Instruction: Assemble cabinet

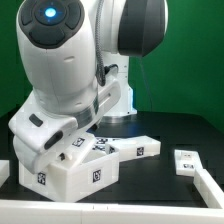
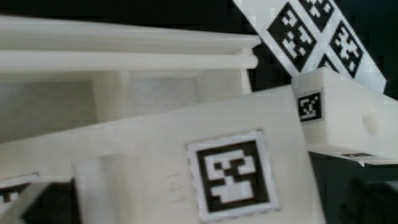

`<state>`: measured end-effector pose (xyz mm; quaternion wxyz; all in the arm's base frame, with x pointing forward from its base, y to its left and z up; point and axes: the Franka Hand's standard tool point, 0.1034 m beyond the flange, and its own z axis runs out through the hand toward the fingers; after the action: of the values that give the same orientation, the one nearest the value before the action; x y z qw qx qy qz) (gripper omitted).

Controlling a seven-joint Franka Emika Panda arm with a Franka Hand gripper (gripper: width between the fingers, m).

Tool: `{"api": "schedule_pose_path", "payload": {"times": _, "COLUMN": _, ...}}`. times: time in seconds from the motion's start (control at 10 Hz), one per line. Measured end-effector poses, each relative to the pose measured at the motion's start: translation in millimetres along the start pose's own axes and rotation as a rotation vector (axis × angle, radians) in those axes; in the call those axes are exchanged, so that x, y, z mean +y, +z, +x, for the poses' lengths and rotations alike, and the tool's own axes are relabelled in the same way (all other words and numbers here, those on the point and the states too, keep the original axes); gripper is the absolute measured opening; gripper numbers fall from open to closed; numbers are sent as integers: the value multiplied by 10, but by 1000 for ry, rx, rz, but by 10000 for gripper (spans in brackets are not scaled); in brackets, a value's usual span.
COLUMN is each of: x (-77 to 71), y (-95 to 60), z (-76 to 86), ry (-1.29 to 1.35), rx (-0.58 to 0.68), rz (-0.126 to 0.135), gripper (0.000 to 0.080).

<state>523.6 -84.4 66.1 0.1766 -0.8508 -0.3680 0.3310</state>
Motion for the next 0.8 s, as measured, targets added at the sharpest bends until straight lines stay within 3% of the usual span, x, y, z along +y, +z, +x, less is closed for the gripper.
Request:
{"api": "schedule_pose_path", "payload": {"times": 0.2, "x": 1, "y": 3, "z": 1, "ry": 0, "rx": 0, "rz": 0, "gripper": 361}}
{"api": "schedule_pose_path", "payload": {"times": 0.3, "x": 1, "y": 4, "z": 1, "ry": 0, "rx": 0, "rz": 1, "gripper": 361}}
{"api": "schedule_pose_path", "payload": {"times": 0.5, "x": 1, "y": 5, "z": 1, "ry": 0, "rx": -1, "rz": 1, "gripper": 92}}
{"api": "schedule_pose_path", "payload": {"times": 0.8, "x": -1, "y": -13, "z": -2, "ry": 0, "rx": 0, "rz": -1, "gripper": 21}}
